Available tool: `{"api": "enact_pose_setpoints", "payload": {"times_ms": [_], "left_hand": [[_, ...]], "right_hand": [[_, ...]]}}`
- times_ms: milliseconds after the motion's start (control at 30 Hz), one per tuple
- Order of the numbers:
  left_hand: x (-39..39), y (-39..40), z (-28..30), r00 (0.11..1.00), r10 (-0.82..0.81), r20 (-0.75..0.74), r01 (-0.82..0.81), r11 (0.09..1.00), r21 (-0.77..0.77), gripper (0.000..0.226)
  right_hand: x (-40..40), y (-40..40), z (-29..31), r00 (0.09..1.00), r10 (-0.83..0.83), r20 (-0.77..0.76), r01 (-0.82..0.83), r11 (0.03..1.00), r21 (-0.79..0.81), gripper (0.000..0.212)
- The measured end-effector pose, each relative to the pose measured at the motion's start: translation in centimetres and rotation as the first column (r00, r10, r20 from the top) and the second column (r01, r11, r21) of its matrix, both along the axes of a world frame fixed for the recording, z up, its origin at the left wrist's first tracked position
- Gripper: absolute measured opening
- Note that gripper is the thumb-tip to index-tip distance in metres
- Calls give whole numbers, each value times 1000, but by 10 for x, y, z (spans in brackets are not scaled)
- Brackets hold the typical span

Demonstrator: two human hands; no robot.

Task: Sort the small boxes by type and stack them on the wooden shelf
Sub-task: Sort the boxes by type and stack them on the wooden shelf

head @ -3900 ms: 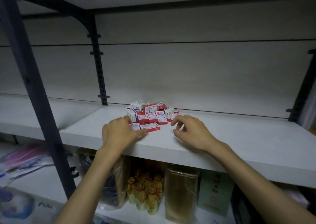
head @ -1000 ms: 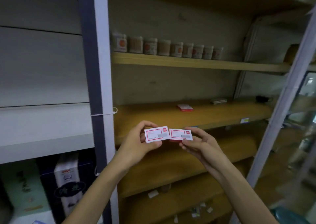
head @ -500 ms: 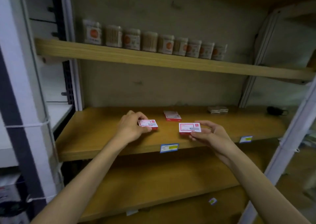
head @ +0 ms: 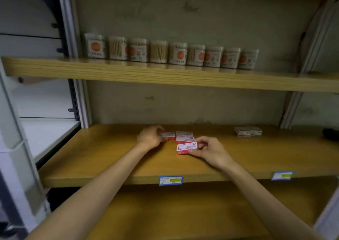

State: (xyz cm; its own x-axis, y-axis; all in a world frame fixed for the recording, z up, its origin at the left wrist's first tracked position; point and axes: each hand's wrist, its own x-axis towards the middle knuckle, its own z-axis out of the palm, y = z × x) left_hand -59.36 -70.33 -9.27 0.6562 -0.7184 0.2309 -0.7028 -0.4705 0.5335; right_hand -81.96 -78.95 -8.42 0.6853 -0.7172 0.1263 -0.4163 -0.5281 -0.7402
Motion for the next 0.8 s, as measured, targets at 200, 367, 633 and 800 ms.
{"api": "enact_pose_setpoints", "payload": {"times_ms": [200,367,633,800], "left_hand": [[1,-13,-1,998,54,-9,-55,998,-39,56],[7,11,12,980,-87,-178,47,974,-222,36],[9,45,15,954,-254,156,237,964,122,35],[4,32,13,959,-205,197,194,978,70,32]], "right_hand": [[17,-3,3,996,29,-85,-54,951,-304,44],[43,5,1,993,51,-108,-92,901,-423,32],[74,-4,-1,984,30,-178,-121,840,-529,53],[54,-31,4,947,45,-318,-189,879,-438,56]]}}
